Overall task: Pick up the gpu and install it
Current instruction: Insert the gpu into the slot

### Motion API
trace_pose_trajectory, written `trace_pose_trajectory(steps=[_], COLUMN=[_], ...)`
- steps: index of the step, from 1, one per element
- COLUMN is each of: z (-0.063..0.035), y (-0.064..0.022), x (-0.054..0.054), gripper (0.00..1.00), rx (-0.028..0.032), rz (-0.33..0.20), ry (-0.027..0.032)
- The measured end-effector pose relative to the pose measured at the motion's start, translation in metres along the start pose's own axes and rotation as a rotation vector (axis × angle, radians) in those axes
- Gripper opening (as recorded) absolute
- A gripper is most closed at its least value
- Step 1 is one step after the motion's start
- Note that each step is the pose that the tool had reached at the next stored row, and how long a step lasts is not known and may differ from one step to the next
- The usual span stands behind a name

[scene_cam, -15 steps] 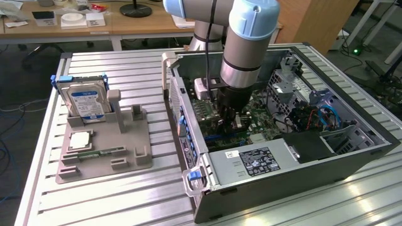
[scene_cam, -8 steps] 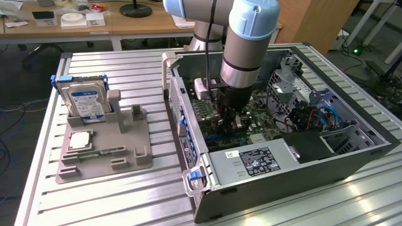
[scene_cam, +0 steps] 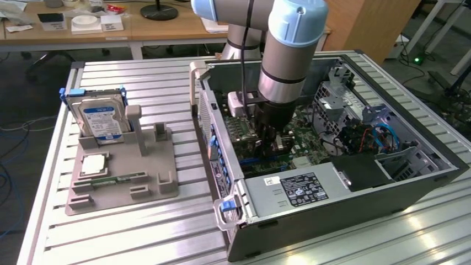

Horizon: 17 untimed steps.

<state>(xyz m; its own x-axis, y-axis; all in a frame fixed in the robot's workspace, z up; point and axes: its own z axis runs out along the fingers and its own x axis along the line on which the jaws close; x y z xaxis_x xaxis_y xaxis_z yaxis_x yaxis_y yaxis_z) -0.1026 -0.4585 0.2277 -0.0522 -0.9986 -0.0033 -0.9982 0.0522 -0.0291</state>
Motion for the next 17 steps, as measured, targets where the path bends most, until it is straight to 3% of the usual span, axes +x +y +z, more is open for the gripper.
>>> trace_pose_trajectory(steps=[17], z=[0.0005], y=[0.0001], x=[-0.0018], gripper=[0.28], rx=[0.0], rz=[-0.002], ry=[0.0005])
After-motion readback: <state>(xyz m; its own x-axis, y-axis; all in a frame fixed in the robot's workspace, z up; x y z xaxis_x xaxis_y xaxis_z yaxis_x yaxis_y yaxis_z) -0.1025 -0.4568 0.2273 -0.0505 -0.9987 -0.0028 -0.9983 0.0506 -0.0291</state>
